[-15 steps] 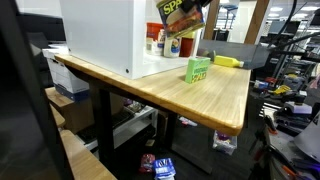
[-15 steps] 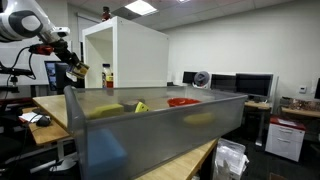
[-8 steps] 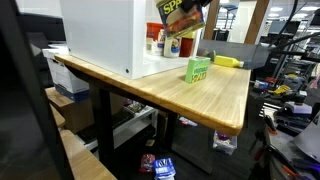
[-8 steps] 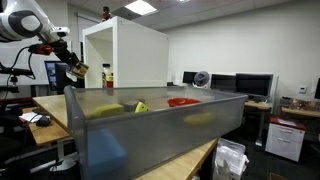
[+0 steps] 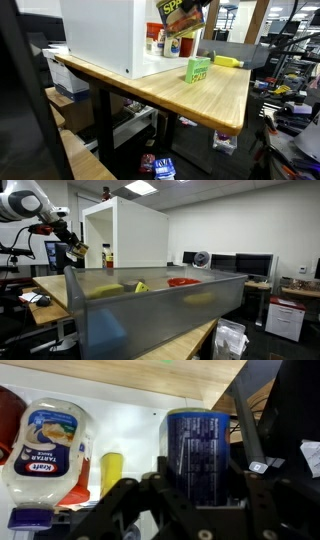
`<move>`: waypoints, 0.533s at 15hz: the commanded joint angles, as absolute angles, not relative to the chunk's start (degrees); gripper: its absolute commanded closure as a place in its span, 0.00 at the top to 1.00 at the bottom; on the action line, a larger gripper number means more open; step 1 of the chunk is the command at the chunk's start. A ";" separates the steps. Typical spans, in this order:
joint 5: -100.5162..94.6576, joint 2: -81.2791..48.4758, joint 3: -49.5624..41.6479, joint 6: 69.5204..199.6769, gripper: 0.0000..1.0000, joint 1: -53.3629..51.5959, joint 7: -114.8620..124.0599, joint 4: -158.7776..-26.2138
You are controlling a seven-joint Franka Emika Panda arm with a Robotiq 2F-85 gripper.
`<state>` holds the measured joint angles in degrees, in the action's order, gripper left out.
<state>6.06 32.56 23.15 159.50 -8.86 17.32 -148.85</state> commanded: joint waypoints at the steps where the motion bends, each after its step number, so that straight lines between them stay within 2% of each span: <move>1: 4.50 32.37 22.69 159.58 0.30 -8.83 18.20 -148.68; 8: 4.08 31.77 22.77 160.14 0.30 -8.59 18.11 -148.72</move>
